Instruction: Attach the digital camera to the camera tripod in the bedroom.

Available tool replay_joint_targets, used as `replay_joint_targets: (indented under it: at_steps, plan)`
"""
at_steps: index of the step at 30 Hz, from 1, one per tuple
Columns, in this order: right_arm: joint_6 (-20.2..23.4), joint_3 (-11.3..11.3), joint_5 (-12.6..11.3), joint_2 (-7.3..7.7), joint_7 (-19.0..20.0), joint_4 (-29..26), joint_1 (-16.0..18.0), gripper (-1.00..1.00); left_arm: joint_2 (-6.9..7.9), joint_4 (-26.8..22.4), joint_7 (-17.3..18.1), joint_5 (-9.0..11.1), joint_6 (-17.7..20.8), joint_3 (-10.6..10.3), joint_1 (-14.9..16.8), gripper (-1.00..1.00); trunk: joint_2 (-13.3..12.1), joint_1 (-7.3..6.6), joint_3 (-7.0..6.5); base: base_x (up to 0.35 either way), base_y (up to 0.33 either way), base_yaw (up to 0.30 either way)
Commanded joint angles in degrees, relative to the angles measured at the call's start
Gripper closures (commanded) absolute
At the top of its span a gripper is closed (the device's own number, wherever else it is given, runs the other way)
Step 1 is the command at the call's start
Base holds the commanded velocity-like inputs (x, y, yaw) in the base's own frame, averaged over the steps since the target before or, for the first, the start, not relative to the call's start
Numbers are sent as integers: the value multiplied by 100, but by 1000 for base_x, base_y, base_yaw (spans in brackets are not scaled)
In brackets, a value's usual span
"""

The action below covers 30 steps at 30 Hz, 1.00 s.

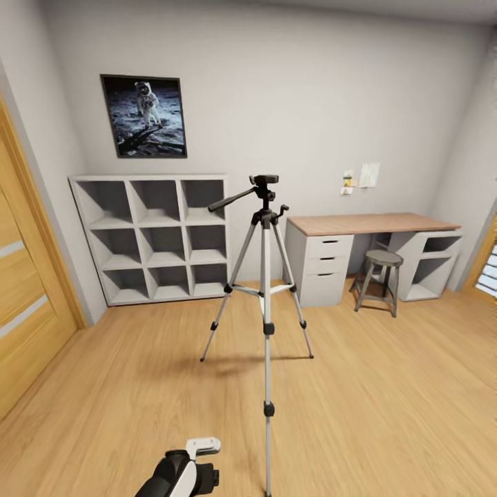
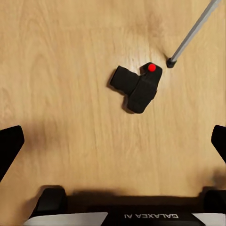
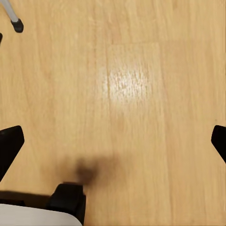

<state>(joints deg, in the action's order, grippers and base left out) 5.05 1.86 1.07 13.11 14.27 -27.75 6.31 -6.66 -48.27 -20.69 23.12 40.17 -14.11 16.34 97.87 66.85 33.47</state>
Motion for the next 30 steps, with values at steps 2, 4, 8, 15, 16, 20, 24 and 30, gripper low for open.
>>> replay_joint_targets:
  at_steps: [2, 4, 8, 15, 16, 20, 24, 30]
  plan:
    - [37, 22, 10, -1, 32, -11, 1, -100, 7, 18, -54, 77, 27, 28, 5, -100, 85, 44, 43, 0, 0, -108]
    - [38, 23, 11, -1, 32, -11, 1, -100, 9, 27, -55, 88, 32, 60, 6, -100, 165, 88, 78, 0, 0, -111]
    - [38, 24, 14, -1, 32, -11, 1, -100, 13, 48, -51, 113, 47, 194, 8, -100, 325, 176, 150, 0, 0, -116]
    - [38, 25, 16, -1, 32, -11, 1, -100, 15, 60, -43, 136, 56, 295, 9, -100, 606, 330, 278, 0, 0, -119]
    - [39, 25, 16, -1, 32, -11, 1, -100, 14, 61, -40, 151, 57, 298, 9, -100, 646, 352, 297, 0, 0, -133]
    - [35, 25, 12, 0, 33, -11, 1, -100, 14, 62, -37, 238, 76, 305, 12, -100, 807, 440, 376, 0, 0, -131]
    - [37, 25, 14, 0, 33, -11, 1, -100, 23, 64, -57, 428, 171, 303, 29, -100, 967, 527, 453, 0, 0, -76]
    - [46, 27, 4, -9, 38, -31, 1, -100, 30, 212, -79, 530, 214, 297, 85, -100, 1208, 659, 564, 0, 0, -29]
